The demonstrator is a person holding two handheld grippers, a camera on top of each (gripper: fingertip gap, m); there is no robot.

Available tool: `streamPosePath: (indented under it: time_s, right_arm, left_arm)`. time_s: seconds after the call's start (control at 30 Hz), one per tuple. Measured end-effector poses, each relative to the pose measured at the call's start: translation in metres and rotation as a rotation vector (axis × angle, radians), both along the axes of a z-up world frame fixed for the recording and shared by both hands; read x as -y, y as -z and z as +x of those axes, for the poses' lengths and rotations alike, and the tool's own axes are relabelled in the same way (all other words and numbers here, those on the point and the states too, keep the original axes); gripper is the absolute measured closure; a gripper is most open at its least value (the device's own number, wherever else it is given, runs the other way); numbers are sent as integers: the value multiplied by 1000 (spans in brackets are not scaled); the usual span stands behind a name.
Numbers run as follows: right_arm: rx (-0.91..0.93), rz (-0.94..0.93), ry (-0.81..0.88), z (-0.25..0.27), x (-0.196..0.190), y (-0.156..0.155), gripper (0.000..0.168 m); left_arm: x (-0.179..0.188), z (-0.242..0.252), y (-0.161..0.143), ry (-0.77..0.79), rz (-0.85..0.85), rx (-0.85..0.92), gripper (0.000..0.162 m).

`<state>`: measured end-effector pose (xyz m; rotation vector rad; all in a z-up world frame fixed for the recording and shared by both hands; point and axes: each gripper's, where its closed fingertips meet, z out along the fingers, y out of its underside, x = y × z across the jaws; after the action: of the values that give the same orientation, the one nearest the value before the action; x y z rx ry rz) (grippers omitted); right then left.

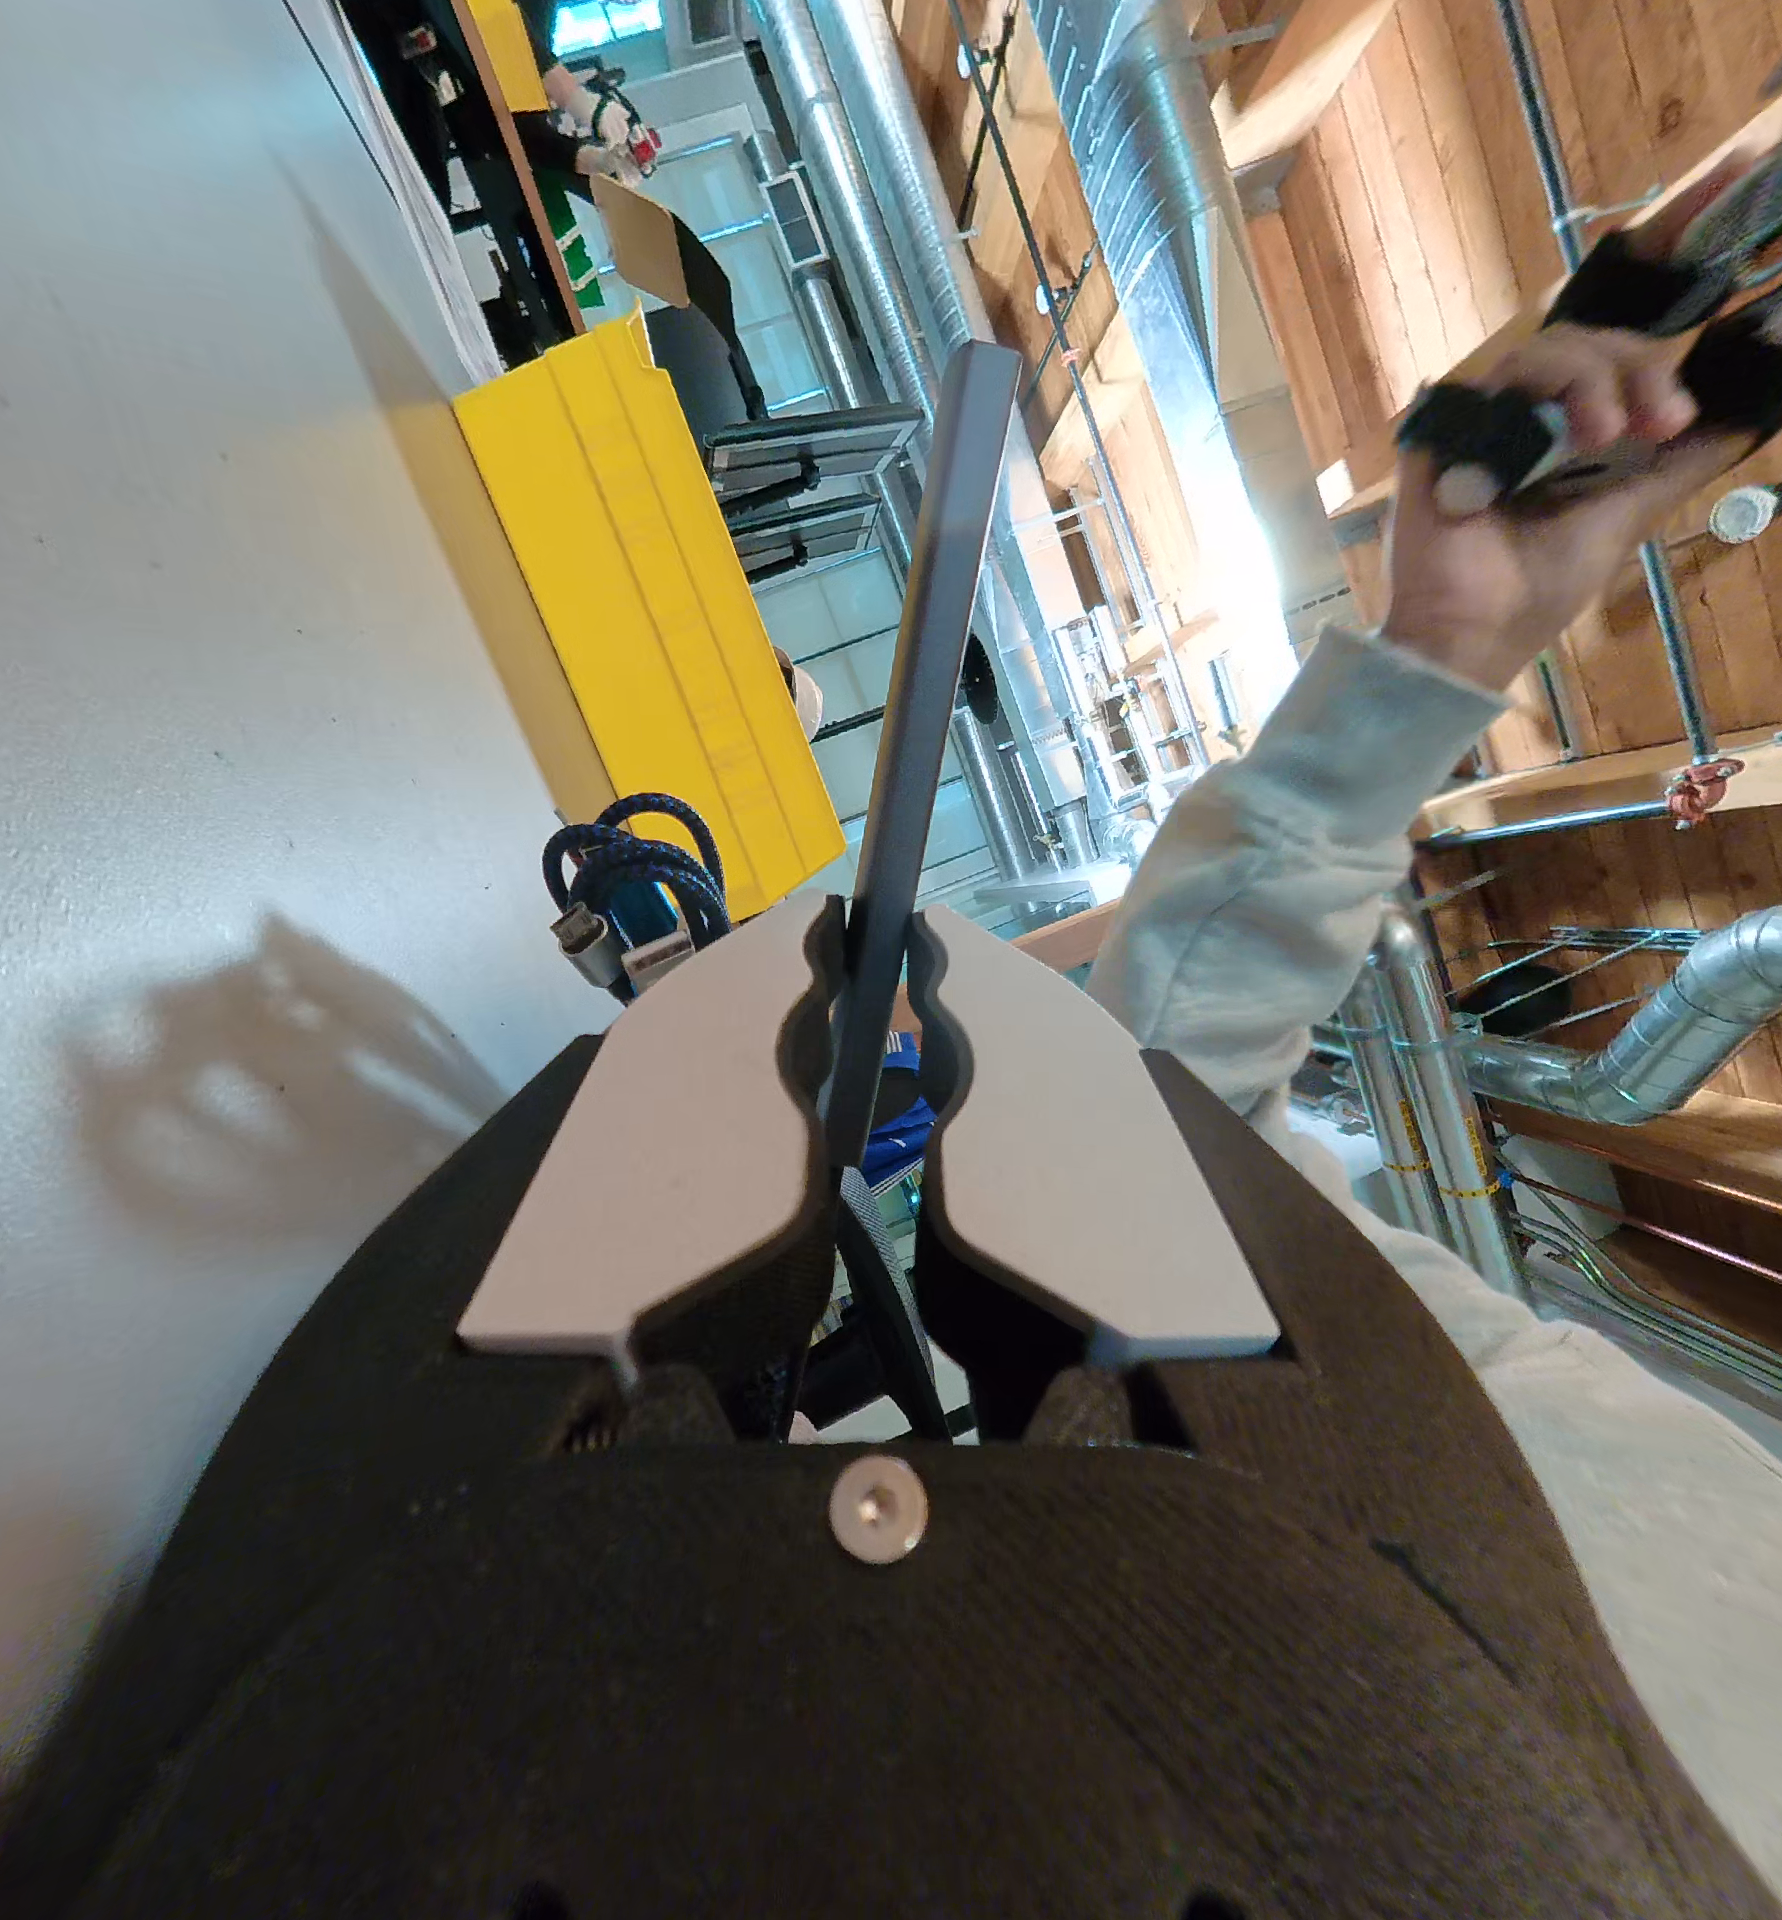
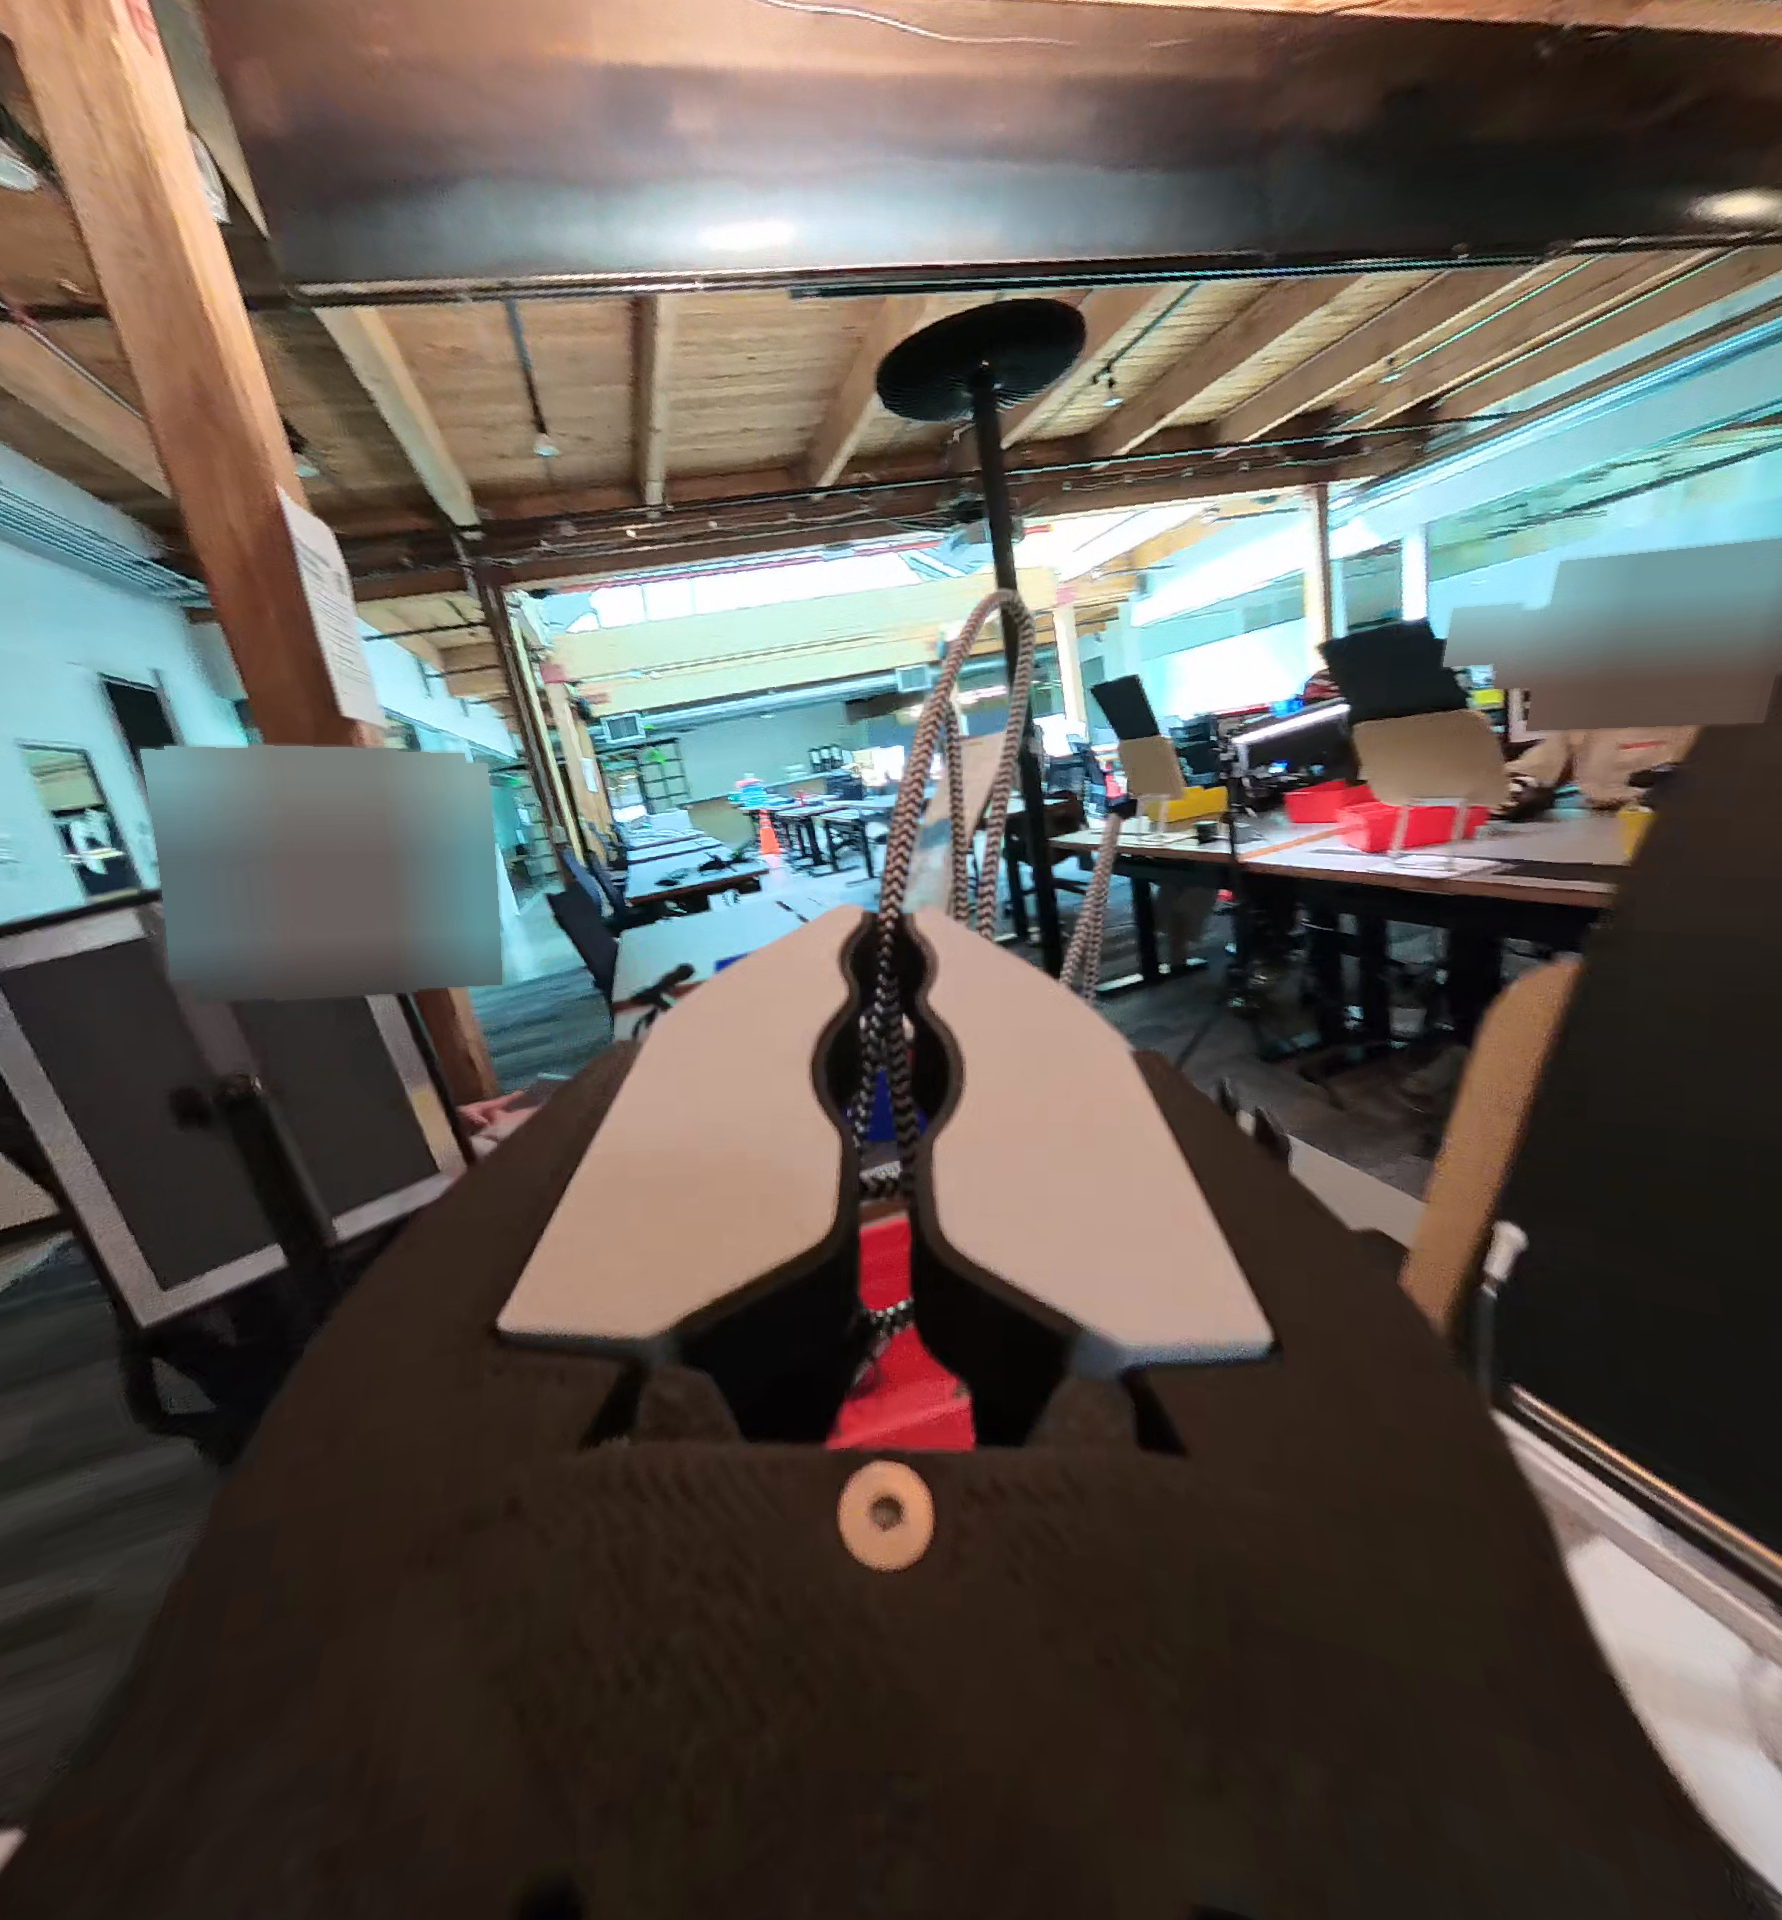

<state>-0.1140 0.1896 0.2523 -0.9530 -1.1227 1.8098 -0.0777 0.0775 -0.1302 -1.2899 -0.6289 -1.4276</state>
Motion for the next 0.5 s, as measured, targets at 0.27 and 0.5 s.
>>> streamPosePath:
  time_s: [0.27, 0.5]
  right_arm:
    - [218, 163, 101, 37, -15, 88, 165]
    - [517, 309, 217, 48, -19, 218, 165]
  left_arm:
    - [0, 0, 0, -4, 0, -2, 153]
    - [1, 0, 0, -6, 4, -9, 153]
